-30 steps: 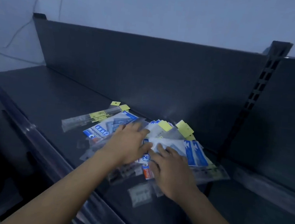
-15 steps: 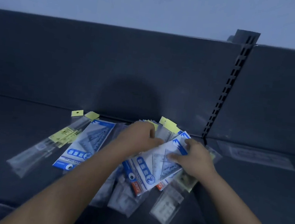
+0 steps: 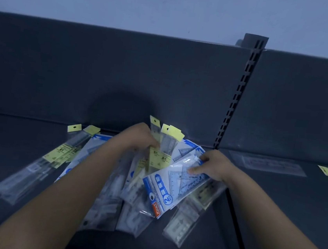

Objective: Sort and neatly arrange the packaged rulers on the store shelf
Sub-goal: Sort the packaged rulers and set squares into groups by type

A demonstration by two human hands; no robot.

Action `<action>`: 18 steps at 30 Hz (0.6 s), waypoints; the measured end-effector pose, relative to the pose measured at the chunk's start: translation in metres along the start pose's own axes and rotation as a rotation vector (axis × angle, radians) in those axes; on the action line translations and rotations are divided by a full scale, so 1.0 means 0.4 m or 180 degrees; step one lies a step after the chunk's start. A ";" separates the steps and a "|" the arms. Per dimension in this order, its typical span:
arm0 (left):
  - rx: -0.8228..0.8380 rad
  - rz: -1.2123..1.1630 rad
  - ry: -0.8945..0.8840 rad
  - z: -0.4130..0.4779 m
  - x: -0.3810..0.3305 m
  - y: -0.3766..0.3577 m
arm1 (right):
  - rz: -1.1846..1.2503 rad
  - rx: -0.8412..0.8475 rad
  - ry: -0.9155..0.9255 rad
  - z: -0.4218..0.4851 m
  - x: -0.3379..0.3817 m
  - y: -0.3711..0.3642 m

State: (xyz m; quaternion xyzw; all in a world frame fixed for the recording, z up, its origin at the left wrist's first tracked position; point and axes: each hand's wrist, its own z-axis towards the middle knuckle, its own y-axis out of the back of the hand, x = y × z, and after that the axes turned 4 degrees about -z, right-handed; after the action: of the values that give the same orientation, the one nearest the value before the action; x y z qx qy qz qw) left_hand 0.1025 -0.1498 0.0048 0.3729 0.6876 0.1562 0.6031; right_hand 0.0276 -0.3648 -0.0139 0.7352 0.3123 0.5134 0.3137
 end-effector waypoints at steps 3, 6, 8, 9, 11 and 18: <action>-0.0365 -0.0686 -0.0514 -0.041 -0.010 0.058 | 0.0596 -0.0271 0.0325 -0.021 -0.013 0.009; -0.0493 -0.1224 -0.1246 -0.093 -0.067 0.119 | 0.1475 -0.0335 0.0567 -0.058 -0.021 0.041; -0.0478 -0.1409 -0.1688 -0.121 -0.124 0.144 | 0.1928 -0.0481 0.0593 -0.082 -0.036 0.057; -0.0457 -0.1500 -0.1817 -0.131 -0.154 0.145 | 0.2219 -0.0563 0.0538 -0.092 -0.050 0.061; -0.0388 -0.1749 -0.1887 -0.139 -0.207 0.120 | 0.2812 -0.0687 0.0346 -0.113 -0.083 0.066; 0.0057 -0.2702 -0.1057 -0.098 -0.347 -0.191 | 0.3560 -0.0464 -0.0057 -0.189 -0.276 0.139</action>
State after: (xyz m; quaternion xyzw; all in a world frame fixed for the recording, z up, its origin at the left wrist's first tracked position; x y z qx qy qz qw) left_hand 0.0399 -0.2892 0.0618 0.0833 0.6749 -0.1727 0.7126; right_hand -0.0671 -0.4743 -0.0112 0.7695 -0.1639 0.6155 0.0465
